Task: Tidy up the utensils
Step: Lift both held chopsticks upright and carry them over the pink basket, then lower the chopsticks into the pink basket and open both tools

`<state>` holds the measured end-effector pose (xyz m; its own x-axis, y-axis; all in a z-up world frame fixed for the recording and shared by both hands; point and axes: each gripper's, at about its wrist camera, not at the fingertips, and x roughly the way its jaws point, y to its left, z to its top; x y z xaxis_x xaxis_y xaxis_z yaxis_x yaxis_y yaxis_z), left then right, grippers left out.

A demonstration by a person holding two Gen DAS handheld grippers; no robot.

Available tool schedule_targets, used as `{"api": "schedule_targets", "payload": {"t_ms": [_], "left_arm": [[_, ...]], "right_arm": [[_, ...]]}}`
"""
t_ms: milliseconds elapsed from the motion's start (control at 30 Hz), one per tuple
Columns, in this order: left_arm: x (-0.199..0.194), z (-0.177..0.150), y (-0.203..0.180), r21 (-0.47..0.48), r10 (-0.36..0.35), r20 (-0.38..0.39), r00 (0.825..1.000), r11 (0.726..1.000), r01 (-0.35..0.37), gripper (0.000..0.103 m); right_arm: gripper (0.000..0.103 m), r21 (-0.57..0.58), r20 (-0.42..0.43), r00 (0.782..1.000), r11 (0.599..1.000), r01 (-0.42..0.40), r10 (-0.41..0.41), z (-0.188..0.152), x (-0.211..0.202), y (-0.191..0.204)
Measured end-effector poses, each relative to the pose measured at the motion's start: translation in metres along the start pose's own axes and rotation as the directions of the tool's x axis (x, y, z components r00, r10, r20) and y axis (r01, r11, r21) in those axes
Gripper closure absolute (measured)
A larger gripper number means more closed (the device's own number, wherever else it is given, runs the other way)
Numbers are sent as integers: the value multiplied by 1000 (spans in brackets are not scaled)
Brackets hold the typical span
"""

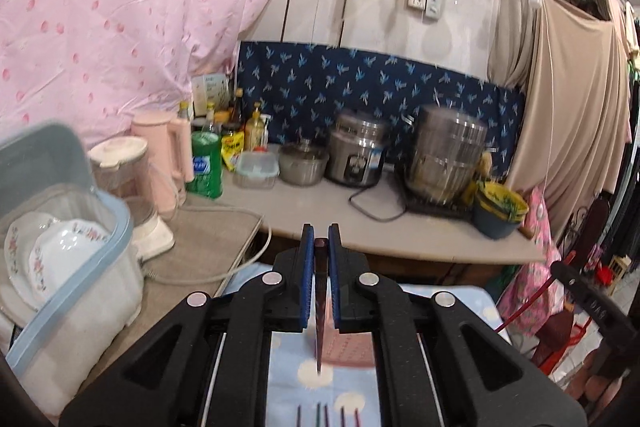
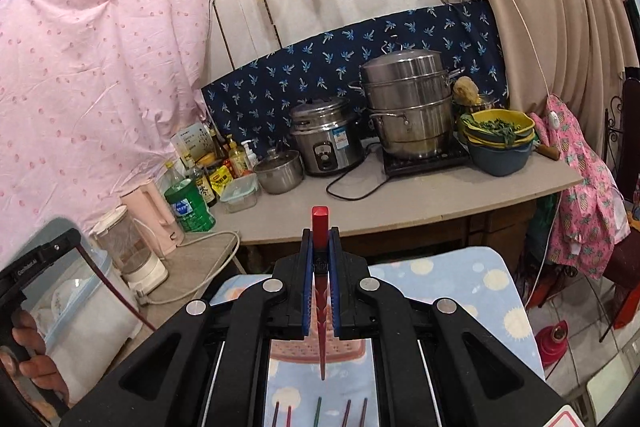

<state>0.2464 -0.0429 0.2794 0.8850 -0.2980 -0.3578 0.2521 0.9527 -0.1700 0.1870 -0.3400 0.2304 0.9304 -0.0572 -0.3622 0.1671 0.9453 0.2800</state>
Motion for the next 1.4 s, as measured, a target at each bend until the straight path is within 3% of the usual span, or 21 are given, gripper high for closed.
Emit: {"api": "schedule_targets", "payload": {"t_ms": [233,500,700,967,1300,1333,1400], "left_arm": [[46,27,-16,-27,-20,23,1000,999,21,96],[81,24,-25,-13,-13,4,1000,1000,13,96],[93,20,-26,-18,-18,-19,1000,1000,18,96],[89,31,-30,-6,-26,11,1000,1000,26,96],[122,-3,-21,-12,2,-72,997,1000,-3,96],[123,-7,-20,-12,3,-82,997,1000,-4,96],[125,-15,-17,-15,5,-96,995,1000,-7,96]], "right_arm": [[96,-16,11,1000,1000,-5,5,24,44,11],[96,-29,20,999,998,-50,50,37,69,29],[96,-35,-34,998,997,-63,61,17,94,34],[96,-30,-96,994,998,-55,52,-12,117,30],[96,-36,-165,986,998,-43,36,-40,133,24],[95,-34,-161,986,999,-41,35,-42,132,24],[85,-32,-158,987,999,-31,26,-43,130,22]]}}
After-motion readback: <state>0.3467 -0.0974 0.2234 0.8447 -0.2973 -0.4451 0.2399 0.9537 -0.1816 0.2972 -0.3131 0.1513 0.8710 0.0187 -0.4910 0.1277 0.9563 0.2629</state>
